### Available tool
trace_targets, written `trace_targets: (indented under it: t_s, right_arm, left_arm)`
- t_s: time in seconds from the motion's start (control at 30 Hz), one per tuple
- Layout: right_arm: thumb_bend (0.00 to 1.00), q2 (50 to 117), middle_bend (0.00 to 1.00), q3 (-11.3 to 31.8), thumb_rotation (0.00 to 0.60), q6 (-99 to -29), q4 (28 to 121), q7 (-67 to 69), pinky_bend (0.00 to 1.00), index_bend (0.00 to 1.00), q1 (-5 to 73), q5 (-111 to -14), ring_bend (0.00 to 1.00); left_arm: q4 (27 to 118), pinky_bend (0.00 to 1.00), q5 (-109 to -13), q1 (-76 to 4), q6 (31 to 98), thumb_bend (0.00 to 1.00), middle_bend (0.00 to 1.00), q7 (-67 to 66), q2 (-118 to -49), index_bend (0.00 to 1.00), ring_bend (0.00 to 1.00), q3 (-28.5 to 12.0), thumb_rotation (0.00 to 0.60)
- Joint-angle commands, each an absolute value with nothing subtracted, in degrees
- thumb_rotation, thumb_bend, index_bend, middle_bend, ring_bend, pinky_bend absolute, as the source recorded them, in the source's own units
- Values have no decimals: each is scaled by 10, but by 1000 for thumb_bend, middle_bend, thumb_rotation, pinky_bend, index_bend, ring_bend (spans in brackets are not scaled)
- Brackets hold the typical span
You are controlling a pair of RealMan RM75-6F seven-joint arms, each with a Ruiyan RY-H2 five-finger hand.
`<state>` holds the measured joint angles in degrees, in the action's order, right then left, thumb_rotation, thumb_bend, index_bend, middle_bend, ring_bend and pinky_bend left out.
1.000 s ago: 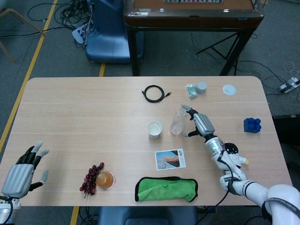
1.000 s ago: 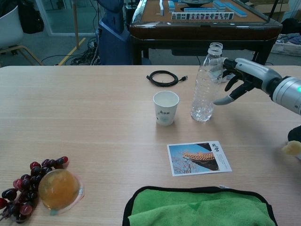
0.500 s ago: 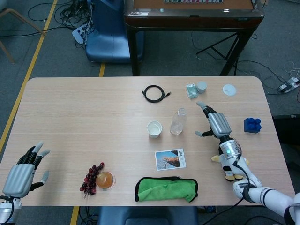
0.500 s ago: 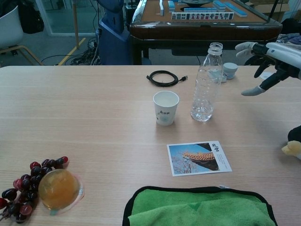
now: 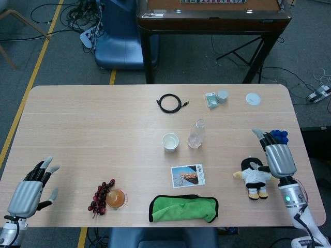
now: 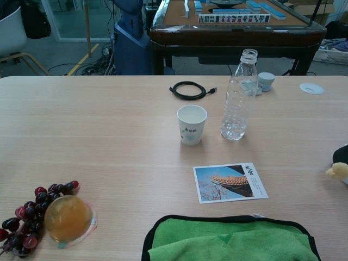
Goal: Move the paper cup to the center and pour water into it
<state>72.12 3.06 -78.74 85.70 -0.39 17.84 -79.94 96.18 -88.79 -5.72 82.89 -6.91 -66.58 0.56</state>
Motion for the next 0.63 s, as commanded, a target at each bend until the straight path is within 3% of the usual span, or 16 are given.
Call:
trace_targets:
  t_s: [0.03,0.27,0.63]
  right_arm:
    - [0,700,177,4,600,-830,888,-39,357,108,139,-823,163]
    - [0,704,179,-20,600,-882,883,-54,357,109,87,-850,163]
    - [0,682,186,-14,600,-870,895,-47,357,116,78,-859,163]
  left_arm:
    - [960,187,-889,-57,830,379,0,-68,-667,189,0,6,600]
    - [959,187,-886,-53,839,380,0,-70,-669,188,0,3,600]
    - [961,187,-876,-57,825,379,0,-80,-671,188,0,3,600]
